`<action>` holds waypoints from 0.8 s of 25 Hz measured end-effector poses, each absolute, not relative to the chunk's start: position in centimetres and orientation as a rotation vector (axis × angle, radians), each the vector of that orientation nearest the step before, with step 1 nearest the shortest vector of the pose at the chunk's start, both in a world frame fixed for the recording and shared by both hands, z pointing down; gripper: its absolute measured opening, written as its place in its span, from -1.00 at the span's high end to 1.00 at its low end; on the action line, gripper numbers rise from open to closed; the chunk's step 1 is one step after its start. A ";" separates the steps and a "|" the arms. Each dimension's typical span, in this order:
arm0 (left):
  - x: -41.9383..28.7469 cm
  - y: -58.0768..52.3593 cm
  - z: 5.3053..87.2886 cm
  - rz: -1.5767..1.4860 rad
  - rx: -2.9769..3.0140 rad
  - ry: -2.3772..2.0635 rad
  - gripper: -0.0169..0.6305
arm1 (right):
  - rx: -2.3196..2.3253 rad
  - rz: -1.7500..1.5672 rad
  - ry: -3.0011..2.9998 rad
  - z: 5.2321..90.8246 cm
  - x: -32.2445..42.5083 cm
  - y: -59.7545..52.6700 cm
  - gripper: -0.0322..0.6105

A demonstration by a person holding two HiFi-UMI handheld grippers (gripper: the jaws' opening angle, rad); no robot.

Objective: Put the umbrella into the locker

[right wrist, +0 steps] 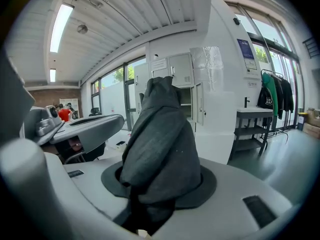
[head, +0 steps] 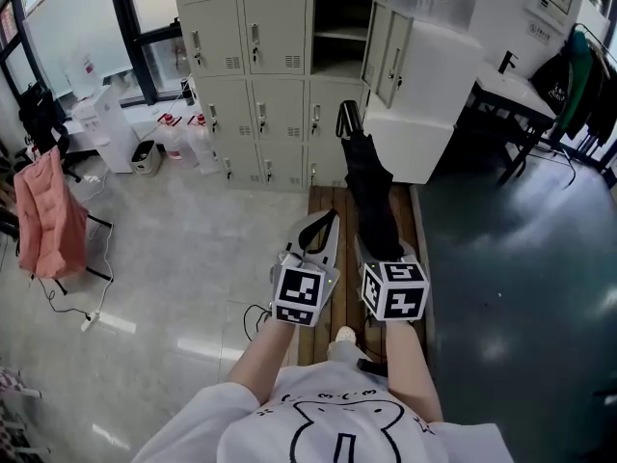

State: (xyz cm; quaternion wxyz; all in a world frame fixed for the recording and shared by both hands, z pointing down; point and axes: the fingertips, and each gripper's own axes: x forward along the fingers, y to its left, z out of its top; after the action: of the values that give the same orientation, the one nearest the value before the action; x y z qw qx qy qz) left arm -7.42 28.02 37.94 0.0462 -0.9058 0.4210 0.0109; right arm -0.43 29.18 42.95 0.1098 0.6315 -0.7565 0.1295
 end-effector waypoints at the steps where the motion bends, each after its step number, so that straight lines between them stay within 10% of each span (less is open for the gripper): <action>1: -7.4 27.5 37.9 0.037 -2.763 1.286 0.95 | 1.852 0.378 -2.224 43.0 -0.4 28.7 0.38; 20: -2.7 11.2 36.6 0.052 -2.697 1.396 0.95 | 1.753 0.390 -2.281 43.5 4.1 11.9 0.37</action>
State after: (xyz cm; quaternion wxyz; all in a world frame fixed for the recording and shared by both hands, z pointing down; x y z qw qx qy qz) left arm -2.66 11.24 36.57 0.0522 -0.8868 0.4589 0.0171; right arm 4.08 11.92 43.45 0.1192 0.5995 -0.7801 0.1333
